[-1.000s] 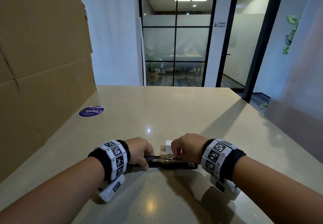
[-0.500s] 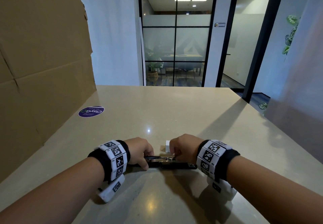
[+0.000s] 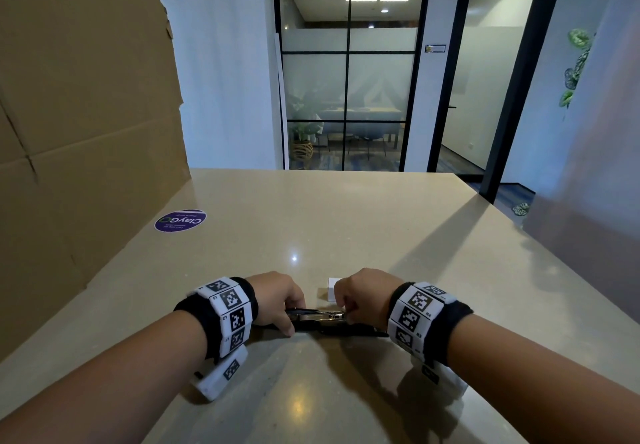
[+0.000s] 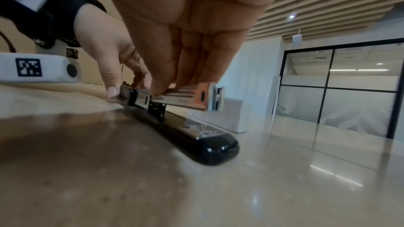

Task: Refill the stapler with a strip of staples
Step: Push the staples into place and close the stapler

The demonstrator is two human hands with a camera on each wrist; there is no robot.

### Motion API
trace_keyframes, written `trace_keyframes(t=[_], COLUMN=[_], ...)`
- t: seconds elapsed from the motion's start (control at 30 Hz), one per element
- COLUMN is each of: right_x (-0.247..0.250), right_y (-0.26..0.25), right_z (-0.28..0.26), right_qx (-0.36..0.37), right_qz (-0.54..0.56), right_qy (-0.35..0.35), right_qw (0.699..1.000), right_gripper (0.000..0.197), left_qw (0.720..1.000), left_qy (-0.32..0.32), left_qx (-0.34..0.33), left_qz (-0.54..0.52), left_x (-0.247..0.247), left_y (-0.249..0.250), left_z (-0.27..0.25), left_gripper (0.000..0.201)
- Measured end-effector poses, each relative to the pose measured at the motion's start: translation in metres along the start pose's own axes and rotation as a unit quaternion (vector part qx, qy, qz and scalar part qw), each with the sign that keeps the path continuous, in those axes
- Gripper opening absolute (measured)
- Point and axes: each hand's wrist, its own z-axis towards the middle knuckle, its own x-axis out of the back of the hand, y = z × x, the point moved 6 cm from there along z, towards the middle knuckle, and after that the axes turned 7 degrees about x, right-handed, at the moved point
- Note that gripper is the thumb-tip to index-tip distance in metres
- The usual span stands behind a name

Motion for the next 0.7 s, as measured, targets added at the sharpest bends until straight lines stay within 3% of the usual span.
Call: trace_keyframes(t=[0.47,0.6,0.7], right_x=[0.001,-0.001,-0.003], right_y=[0.018,0.031,0.035], right_z=[-0.010,-0.018,-0.022], right_qx=[-0.026,-0.052,-0.059], right_qz=[-0.017,-0.011,-0.002], right_qy=[-0.029,-0.034,-0.022], right_qw=[0.999,0.998,0.998], right_gripper=[0.028,0.024,0.021], left_qw=[1.000,0.997,0.997], left_qy=[-0.004,-0.004,0.005], left_qx=[-0.004,0.017,0.044], left_qz=[0.013,0.073,0.065], left_x=[-0.001,-0.001,0.005], left_y=[0.000,-0.010,-0.028], left_z=[-0.002,-0.004,-0.008], left_gripper=[0.032,0.041,0.035])
